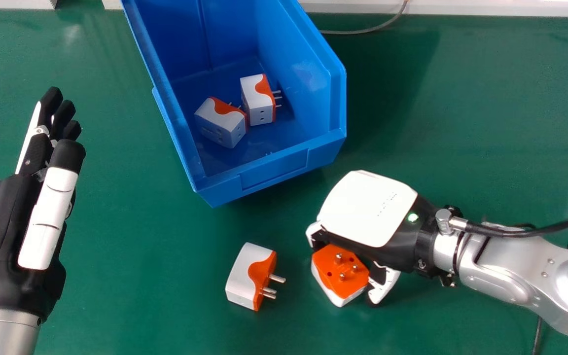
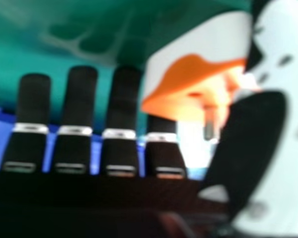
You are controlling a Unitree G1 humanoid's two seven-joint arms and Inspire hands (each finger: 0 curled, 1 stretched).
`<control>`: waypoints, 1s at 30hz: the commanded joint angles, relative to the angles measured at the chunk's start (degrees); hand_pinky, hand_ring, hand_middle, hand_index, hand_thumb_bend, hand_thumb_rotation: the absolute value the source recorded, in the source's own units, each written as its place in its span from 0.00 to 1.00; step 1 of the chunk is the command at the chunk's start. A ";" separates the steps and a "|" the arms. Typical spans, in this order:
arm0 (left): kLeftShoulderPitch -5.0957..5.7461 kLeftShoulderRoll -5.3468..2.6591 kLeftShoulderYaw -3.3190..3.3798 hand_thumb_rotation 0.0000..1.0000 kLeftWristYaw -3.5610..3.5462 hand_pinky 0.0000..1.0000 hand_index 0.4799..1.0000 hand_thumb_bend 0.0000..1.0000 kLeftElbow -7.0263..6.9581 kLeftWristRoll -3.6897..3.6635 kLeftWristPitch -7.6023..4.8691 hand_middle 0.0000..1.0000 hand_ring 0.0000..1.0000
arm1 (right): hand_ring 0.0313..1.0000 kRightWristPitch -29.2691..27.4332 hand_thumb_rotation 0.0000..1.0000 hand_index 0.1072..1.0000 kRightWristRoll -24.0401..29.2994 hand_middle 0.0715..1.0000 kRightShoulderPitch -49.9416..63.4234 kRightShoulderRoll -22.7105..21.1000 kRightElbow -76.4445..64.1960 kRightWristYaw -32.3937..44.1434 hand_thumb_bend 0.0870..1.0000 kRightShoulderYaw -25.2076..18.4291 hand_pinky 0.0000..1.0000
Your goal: Pick all objects and put in blue box
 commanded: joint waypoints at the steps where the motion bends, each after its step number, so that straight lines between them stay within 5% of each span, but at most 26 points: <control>1: 0.16 0.11 0.64 0.96 0.05 1.00 1.00 0.80 -1.47 -0.53 -0.51 1.00 1.00 | 0.43 0.76 0.13 0.49 -0.36 0.46 0.07 -0.20 -0.37 -1.90 0.55 -0.32 0.40; 9: 0.15 0.34 0.90 0.96 -0.34 1.00 1.00 0.81 -1.47 -0.82 -0.27 1.00 1.00 | 0.26 4.61 0.05 0.44 1.12 0.44 1.50 1.41 0.92 -1.84 0.51 -0.70 0.25; 15: 0.01 0.28 1.01 0.96 -0.51 1.00 1.00 0.81 -1.31 -1.17 -0.25 1.00 1.00 | 0.12 7.71 0.10 0.42 3.48 0.20 2.34 1.77 -1.07 2.99 0.47 -1.07 0.10; 30: -0.05 0.42 0.82 0.96 -0.50 1.00 0.99 0.81 -1.51 -0.66 -0.36 1.00 1.00 | 0.10 13.52 0.11 0.41 4.78 0.16 2.61 1.73 -5.01 11.95 0.45 -0.74 0.07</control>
